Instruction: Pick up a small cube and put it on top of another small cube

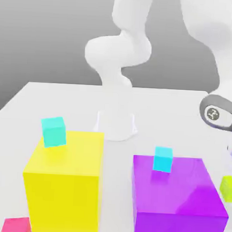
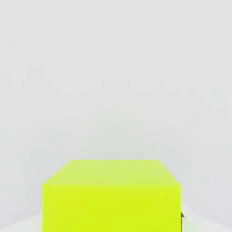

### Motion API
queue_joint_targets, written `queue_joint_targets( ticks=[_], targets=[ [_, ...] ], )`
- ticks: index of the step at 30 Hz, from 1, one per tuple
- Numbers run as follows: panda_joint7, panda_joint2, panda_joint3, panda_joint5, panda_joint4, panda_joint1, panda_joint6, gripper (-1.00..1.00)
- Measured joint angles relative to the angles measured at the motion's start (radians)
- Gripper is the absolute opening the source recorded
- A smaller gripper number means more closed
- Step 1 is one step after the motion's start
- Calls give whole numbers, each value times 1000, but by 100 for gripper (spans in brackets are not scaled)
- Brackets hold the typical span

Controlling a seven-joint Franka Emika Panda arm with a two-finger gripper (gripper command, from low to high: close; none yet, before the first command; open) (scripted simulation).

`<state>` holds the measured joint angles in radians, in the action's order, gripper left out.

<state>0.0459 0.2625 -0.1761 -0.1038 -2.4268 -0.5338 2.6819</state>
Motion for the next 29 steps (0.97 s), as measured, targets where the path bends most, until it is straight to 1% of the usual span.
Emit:
queue_joint_targets(
  ticks=[5, 10, 15, 20, 22, 26, 27, 29],
  targets=[
    [-85, -184, 9, 75, -100, 53, -79, -100],
    [-156, -367, 31, 127, -203, 97, -157, -100],
    [-205, -547, 73, 148, -305, 118, -235, -100],
    [-239, -726, 112, 147, -408, 148, -312, -100],
    [-243, -709, 115, 147, -435, 153, -268, -100],
    [-242, -588, 111, 145, -474, 158, -108, -100],
    [-242, -569, 110, 145, -480, 159, -84, 100],
    [-242, -569, 110, 145, -480, 159, -84, 100]
  ],
)
